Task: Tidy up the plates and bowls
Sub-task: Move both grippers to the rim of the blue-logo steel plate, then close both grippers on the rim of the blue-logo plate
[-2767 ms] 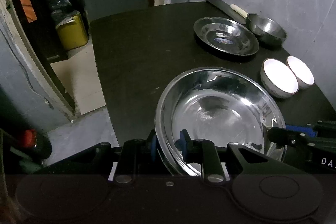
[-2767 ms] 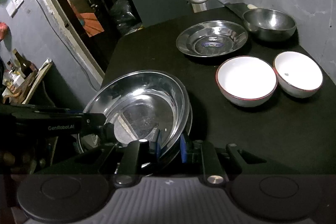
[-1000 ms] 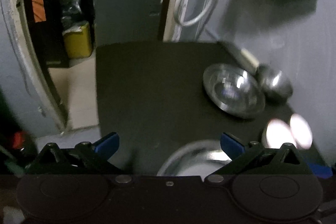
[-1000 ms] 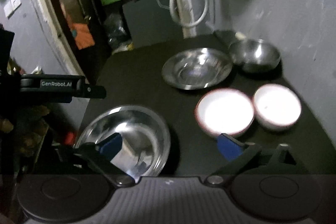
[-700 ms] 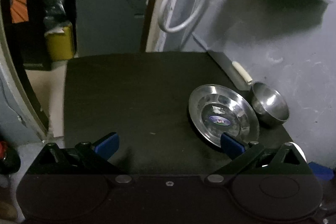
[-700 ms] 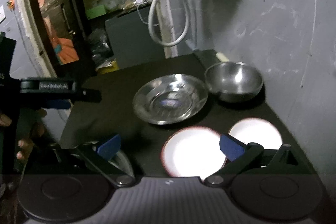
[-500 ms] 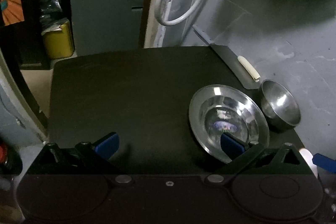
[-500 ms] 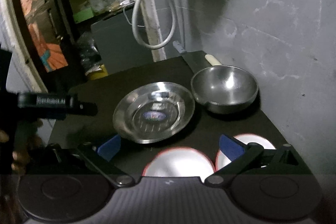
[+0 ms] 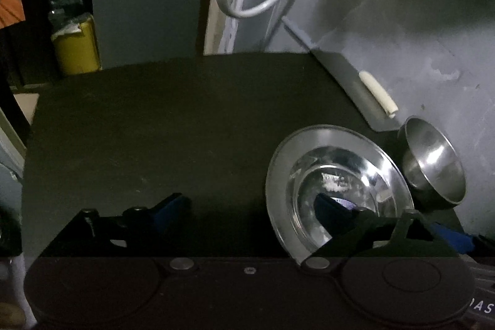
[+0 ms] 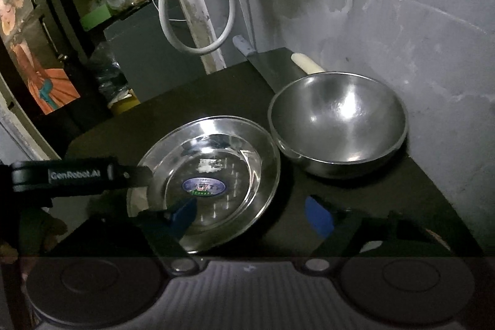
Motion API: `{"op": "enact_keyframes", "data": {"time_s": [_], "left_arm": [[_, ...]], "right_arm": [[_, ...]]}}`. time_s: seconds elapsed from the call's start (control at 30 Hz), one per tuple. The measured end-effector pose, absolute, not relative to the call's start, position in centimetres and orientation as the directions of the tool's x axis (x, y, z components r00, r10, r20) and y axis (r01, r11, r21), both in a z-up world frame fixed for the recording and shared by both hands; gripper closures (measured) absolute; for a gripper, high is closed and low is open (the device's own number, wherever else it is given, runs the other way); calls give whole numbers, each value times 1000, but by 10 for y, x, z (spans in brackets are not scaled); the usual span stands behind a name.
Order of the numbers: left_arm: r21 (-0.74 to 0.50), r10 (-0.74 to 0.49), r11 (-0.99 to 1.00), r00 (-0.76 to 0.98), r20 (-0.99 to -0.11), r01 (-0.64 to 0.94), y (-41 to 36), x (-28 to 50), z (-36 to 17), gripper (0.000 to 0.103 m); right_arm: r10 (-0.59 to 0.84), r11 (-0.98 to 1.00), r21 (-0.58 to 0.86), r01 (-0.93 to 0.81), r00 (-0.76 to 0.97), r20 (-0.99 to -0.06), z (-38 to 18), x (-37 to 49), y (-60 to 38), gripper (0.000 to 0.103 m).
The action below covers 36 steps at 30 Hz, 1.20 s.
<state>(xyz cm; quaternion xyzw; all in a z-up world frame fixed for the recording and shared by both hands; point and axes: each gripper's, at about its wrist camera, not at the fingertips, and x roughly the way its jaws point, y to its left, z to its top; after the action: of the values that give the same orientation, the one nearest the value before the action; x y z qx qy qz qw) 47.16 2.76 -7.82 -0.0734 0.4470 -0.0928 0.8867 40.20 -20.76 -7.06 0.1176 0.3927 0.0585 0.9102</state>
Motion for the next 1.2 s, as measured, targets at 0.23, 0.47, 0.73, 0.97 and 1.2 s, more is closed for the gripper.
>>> {"op": "enact_keyframes", "data": {"time_s": [0.23,0.47,0.73,0.97,1.2], "left_arm": [[-249,-264,963,569,-779,107,22,476,-84,38],[-287,-305,950,556,-774,122,19,479,-86,64],[-293,-320,946,560,-764,141,20,475,-85,84],[-283,-316,947,577,-753,150,28,463,-76,84],[-280,-314,948,608,-730,153,40,443,-63,84]], "right_arm": [[204,962,274,-4,679,-706,-74,409,-208,35],[203,960,280,9,667,-717,-80,412,-211,62],[201,959,284,16,671,-714,-80,410,-212,76],[227,955,296,-15,682,-696,-73,402,-208,76],[255,951,303,-59,702,-665,-59,389,-203,76]]}}
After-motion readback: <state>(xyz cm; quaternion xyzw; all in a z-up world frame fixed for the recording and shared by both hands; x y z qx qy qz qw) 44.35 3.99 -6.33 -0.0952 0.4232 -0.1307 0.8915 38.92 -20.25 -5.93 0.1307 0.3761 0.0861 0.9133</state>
